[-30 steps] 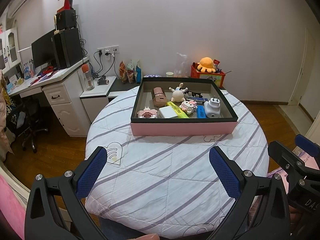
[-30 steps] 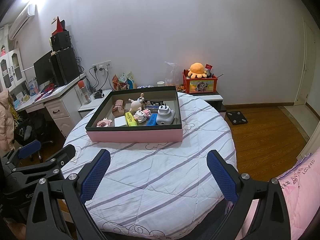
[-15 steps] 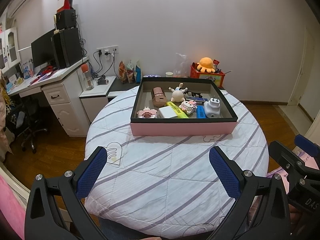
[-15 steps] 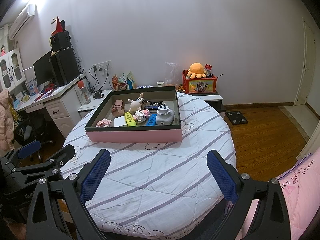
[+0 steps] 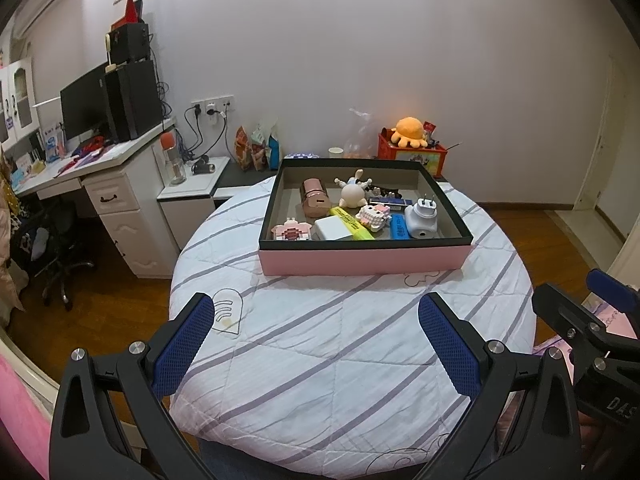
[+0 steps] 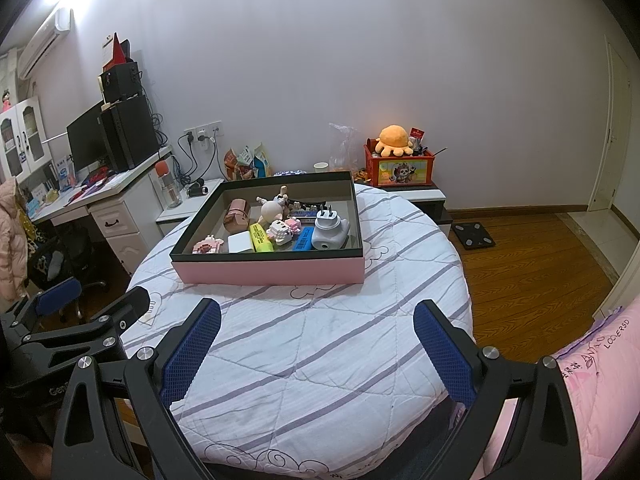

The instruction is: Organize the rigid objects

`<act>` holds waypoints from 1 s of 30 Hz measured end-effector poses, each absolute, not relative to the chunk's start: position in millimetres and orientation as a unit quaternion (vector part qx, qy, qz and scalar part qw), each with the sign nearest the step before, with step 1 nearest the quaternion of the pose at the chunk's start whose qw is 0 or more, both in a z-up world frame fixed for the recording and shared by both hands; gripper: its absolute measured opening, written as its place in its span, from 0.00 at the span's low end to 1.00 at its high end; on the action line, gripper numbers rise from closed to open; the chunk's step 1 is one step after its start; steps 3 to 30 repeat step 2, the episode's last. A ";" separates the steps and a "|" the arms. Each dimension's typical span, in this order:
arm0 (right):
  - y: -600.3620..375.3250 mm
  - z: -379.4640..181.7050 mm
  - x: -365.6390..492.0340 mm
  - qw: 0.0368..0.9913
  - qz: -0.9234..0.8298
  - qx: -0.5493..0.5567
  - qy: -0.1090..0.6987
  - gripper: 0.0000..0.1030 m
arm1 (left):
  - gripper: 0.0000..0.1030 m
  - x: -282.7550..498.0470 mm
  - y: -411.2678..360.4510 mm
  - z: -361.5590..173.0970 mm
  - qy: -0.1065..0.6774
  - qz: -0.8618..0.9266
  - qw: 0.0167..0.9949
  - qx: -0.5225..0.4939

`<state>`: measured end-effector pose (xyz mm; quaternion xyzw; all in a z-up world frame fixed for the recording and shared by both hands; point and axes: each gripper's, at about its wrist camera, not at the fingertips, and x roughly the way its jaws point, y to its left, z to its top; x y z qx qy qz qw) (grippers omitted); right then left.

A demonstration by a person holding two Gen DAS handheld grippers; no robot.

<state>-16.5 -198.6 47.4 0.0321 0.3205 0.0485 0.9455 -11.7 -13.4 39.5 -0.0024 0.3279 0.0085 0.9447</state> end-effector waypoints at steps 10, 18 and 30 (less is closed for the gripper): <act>-198.7 47.6 -16.2 0.945 0.049 0.032 0.320 0.95 | 1.00 -12.4 -12.8 39.7 0.328 0.007 0.945 -0.004; -198.7 47.6 -16.2 0.945 0.049 0.032 0.320 0.95 | 1.00 -12.4 -12.8 39.7 0.328 0.007 0.945 -0.004; -198.7 47.6 -16.2 0.945 0.049 0.032 0.320 0.95 | 1.00 -12.4 -12.8 39.7 0.328 0.007 0.945 -0.004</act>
